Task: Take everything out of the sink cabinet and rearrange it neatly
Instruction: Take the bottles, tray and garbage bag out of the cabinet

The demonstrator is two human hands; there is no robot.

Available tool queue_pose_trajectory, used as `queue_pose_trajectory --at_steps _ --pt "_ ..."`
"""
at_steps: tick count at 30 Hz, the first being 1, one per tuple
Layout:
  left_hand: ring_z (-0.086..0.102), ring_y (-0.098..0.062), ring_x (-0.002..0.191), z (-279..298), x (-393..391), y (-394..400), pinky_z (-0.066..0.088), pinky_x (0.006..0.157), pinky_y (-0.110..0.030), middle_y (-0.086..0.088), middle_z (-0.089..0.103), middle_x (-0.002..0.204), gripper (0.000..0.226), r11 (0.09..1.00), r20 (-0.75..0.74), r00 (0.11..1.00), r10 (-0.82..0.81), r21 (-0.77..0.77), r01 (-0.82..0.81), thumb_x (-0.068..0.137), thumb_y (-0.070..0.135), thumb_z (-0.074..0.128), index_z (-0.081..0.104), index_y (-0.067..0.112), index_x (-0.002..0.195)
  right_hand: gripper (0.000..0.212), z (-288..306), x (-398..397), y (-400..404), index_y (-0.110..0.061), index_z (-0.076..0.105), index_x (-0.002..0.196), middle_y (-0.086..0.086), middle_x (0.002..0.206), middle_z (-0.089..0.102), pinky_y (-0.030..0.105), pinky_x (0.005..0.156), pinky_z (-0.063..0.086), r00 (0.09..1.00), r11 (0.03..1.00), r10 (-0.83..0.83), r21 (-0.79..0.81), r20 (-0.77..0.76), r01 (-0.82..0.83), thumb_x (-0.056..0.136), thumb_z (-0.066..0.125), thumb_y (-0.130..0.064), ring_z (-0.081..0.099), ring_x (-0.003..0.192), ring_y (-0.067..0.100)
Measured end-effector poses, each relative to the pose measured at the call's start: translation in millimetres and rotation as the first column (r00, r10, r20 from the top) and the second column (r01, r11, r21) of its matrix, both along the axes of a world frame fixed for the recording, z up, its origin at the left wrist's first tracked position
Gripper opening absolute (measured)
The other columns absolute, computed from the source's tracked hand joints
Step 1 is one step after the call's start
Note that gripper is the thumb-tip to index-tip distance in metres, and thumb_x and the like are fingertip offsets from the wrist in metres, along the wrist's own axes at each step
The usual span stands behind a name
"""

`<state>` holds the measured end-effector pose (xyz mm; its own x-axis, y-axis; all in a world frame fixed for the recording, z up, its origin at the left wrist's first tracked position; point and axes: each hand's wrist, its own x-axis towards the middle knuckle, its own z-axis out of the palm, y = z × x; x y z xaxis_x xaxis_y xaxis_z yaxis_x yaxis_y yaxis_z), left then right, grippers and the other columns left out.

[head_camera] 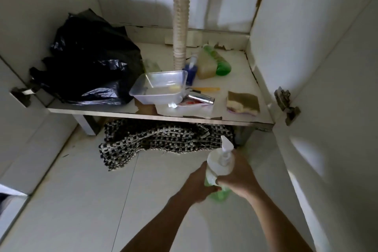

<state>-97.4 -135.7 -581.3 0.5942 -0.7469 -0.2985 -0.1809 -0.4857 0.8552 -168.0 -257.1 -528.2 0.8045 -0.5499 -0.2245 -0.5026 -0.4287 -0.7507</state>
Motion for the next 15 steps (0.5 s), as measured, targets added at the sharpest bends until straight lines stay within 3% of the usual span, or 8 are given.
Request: queue_pose_trajectory --at_steps 4,6,8,11,15 --pt "0.056 -0.02 0.115 8.1 14.2 -12.0 0.044 0.085 -0.024 0.001 0.051 0.139 0.085 0.986 0.059 0.992 -0.112 0.13 0.103 0.086 0.02 0.068 0.013 0.032 0.149 0.068 -5.6 2.8 -16.6 -0.024 0.051 0.109 -0.011 0.1 0.058 0.014 0.071 0.04 0.998 0.999 -0.001 0.048 0.07 -0.002 0.051 0.081 -0.003 0.055 0.093 0.009" --pt "0.054 -0.021 0.12 3.8 16.8 -16.1 0.044 0.093 -0.026 0.0 0.047 0.144 0.084 0.977 0.079 0.988 -0.133 0.175 0.118 0.088 0.02 0.066 0.011 0.032 0.151 0.078 -9.1 0.9 -27.7 -0.023 0.046 0.121 -0.008 0.108 0.054 0.022 0.082 0.042 0.999 0.998 0.055 0.031 0.005 -0.055 0.054 0.082 -0.007 0.051 0.101 0.01" --pt "0.056 -0.021 0.119 1.6 19.3 -18.3 0.045 0.097 -0.027 0.001 0.047 0.145 0.079 0.974 0.078 0.987 -0.141 0.192 0.124 0.088 0.02 0.066 0.018 0.031 0.15 0.084 -14.0 -4.5 -33.6 -0.027 0.043 0.124 -0.007 0.112 0.053 0.031 0.09 0.046 0.993 0.994 0.099 -0.03 -0.069 -0.102 0.05 0.082 -0.02 0.054 0.105 0.013" --pt "0.059 -0.019 0.115 2.6 25.7 -28.9 0.046 0.098 -0.028 0.0 0.055 0.138 0.068 0.969 0.052 0.989 -0.136 0.215 0.122 0.085 0.018 0.069 0.037 0.026 0.144 0.092 -20.7 -12.4 -41.2 -0.031 0.04 0.125 -0.002 0.114 0.055 0.04 0.09 0.052 0.985 0.994 0.102 -0.013 -0.138 -0.104 0.04 0.073 -0.046 0.058 0.102 0.019" --pt "0.058 -0.021 0.117 18.8 34.0 -42.8 0.046 0.1 -0.034 -0.007 0.06 0.131 0.05 0.888 0.078 0.954 -0.288 0.395 0.236 0.086 0.02 0.067 0.051 0.015 0.133 0.076 16.3 -28.5 -41.8 -0.018 0.037 0.138 0.004 0.132 0.048 0.03 0.098 0.041 0.98 0.998 0.06 0.02 -0.187 -0.057 0.069 0.066 -0.005 0.048 0.119 0.02"
